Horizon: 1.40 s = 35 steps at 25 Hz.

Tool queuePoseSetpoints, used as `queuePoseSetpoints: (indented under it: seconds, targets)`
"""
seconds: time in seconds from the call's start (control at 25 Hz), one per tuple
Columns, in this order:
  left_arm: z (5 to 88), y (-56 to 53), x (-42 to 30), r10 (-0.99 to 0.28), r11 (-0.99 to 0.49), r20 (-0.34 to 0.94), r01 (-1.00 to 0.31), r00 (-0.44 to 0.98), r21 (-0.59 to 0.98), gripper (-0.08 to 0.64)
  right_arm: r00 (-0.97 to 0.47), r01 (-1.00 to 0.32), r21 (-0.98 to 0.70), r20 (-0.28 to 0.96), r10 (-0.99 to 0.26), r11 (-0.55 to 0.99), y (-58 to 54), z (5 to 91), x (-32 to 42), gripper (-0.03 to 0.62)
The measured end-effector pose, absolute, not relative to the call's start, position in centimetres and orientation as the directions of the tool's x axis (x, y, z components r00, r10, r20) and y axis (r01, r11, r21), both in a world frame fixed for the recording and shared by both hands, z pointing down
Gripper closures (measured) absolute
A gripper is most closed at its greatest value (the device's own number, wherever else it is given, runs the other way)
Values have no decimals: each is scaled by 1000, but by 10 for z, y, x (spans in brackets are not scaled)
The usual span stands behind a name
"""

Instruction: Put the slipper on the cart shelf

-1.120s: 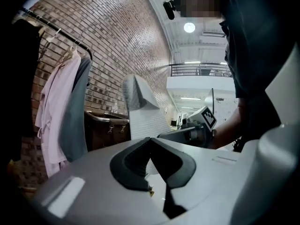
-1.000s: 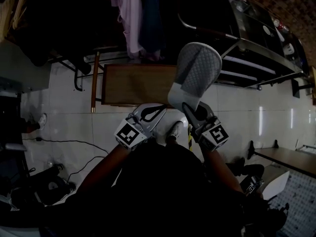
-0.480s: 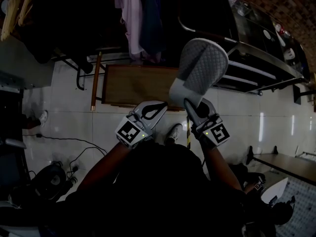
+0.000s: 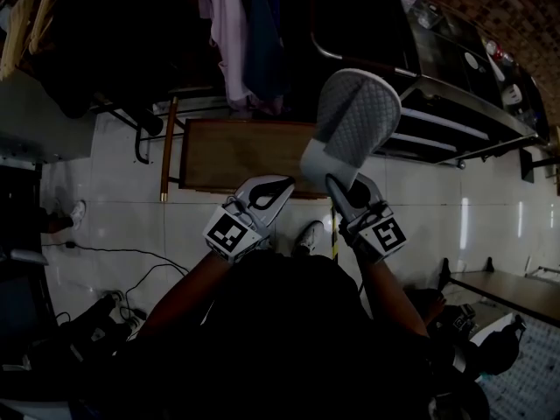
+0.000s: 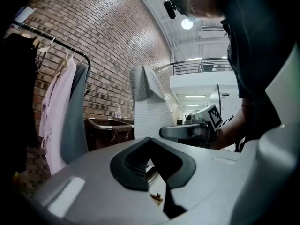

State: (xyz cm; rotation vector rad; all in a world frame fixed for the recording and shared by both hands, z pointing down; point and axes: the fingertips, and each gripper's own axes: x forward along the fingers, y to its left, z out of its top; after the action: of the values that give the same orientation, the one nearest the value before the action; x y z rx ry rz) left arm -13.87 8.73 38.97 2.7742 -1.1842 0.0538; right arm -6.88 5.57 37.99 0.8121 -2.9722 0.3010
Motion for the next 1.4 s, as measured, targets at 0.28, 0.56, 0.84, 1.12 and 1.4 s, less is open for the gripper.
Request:
queuePoseSetpoints:
  seconds: [0.28, 0.56, 0.84, 1.12, 1.4]
  targets:
    - [388, 84, -138, -715, -684, 98, -722, 692, 103, 560, -860, -510, -185, 102, -499, 840, 54, 386, -69, 526]
    - [393, 84, -137, -710, -692, 82, -715, 699, 100, 560, -858, -513, -201, 115, -500, 834, 54, 389, -67, 526]
    - [395, 86, -137, -680, -723, 66, -683, 730, 100, 560, -837, -546, -212, 151, -525, 810, 57, 400, -64, 526]
    - [395, 90, -137, -620, -778, 62, -623, 782, 83, 560, -791, -610, -200, 198, -578, 767, 67, 410, -63, 526]
    - [401, 87, -118, -567, -811, 57, -569, 822, 138, 560, -744, -667, -192, 226, -629, 720, 65, 420, -42, 526]
